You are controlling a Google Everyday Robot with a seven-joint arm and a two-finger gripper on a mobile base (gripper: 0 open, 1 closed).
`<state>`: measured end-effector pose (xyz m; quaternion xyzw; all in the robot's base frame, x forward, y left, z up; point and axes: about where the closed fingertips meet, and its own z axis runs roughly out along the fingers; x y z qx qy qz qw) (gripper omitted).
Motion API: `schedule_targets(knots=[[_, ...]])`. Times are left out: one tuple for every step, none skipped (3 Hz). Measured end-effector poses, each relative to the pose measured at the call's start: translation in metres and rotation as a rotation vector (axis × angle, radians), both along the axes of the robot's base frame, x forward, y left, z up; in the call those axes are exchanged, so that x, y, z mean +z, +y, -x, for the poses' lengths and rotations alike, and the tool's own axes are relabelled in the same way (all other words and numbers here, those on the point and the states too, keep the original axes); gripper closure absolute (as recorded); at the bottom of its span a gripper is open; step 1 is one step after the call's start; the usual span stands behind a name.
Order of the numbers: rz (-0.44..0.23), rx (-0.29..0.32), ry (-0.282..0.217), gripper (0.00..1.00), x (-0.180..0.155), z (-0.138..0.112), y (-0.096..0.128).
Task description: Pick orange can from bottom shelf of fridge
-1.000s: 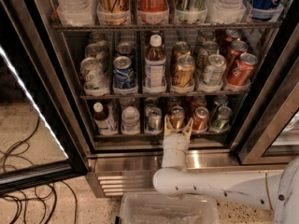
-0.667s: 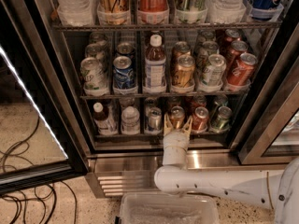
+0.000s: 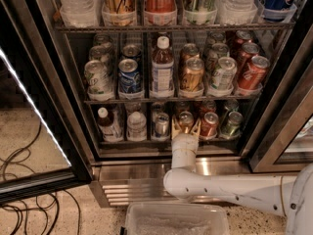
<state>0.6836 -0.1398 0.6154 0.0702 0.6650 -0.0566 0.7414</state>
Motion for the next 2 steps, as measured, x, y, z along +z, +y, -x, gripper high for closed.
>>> schedule_targets(knots=[[-0.001,0.004,0.009,0.35,-0.0021,-0.0050,-0.0009],[-0.001,0.004,0.009,0.54,-0.0021,-0.0051,-0.0010]])
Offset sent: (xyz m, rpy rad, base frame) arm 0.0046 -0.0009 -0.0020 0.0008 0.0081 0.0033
